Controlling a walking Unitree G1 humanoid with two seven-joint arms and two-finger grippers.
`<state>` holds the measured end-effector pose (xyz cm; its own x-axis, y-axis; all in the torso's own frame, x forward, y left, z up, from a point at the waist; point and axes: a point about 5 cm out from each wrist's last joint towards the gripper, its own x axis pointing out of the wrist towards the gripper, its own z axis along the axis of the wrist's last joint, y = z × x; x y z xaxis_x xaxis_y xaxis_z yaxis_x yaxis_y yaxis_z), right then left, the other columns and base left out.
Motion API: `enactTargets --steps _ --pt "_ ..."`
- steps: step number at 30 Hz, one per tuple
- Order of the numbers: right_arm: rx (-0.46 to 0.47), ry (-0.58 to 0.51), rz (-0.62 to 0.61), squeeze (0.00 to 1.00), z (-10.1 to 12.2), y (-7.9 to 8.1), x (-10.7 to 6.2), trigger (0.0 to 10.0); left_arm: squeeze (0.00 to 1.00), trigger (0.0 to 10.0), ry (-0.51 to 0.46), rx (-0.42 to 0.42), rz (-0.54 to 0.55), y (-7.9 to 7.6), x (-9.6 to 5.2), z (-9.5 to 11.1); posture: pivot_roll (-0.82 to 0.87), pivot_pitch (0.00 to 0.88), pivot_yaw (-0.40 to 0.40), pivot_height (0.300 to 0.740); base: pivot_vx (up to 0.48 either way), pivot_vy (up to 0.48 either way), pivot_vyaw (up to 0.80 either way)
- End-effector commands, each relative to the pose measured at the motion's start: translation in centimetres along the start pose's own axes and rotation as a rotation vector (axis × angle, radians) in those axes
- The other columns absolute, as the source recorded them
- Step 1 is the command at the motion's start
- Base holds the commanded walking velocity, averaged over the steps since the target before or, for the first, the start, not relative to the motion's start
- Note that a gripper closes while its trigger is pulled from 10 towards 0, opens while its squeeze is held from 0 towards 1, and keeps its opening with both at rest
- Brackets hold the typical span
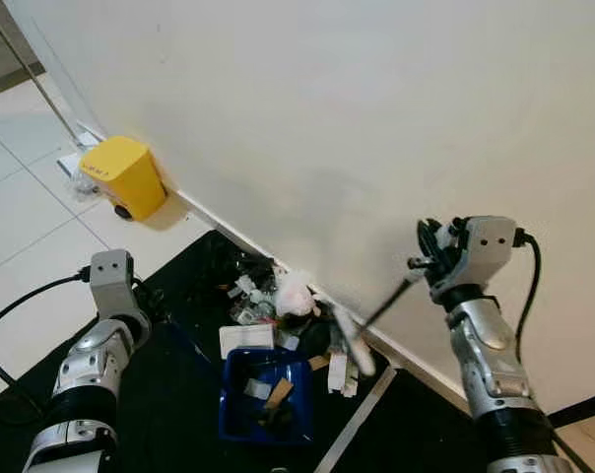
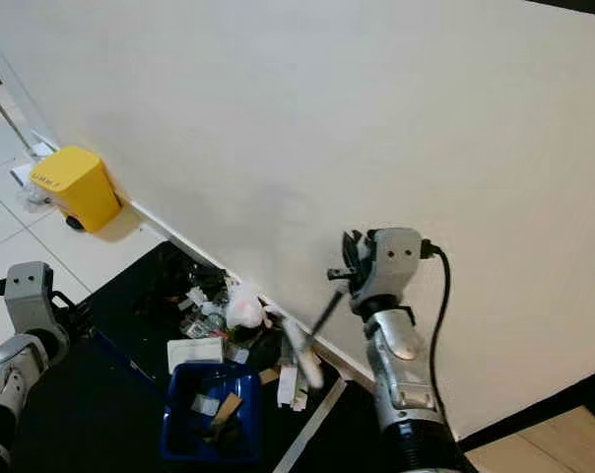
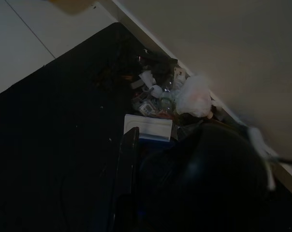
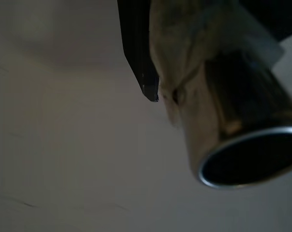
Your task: Sweep floor
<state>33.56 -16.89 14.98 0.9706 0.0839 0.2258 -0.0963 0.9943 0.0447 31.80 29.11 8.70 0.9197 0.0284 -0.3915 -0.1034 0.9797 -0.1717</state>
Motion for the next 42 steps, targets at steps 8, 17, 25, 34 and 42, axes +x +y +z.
enactTargets --steps 8,17,25,34,42 --pt "-0.028 0.074 -0.055 0.0 -2.5 0.3 0.2 10.0 0.0 10.0 0.065 -0.055 -0.034 -0.6 -0.1 -1.9 0.03 0.2 0.057 0.74 0.0 0.0 0.0" --pt "-0.088 0.12 -0.11 0.0 -3.7 0.8 0.9 10.0 0.0 10.0 0.059 -0.061 -0.026 -0.2 -0.7 -2.0 0.07 0.209 0.052 0.74 0.0 0.0 0.0" --pt "-0.146 0.026 -0.106 0.0 -2.0 0.4 2.1 10.0 0.0 10.0 0.065 -0.067 -0.017 0.0 -1.1 -2.3 0.07 0.224 0.046 0.74 0.0 0.0 0.0" --pt "-0.199 0.061 -0.076 0.0 -3.5 2.2 1.6 10.0 0.0 10.0 0.053 -0.097 -0.028 -0.9 -1.1 -1.7 0.1 0.26 0.057 0.74 0.0 0.0 0.0" --pt "-0.179 0.111 -0.038 0.0 -4.8 4.6 1.4 10.0 0.0 10.0 0.008 -0.131 -0.06 -1.8 -1.4 -0.1 0.13 0.279 0.057 0.74 0.0 0.0 0.0"
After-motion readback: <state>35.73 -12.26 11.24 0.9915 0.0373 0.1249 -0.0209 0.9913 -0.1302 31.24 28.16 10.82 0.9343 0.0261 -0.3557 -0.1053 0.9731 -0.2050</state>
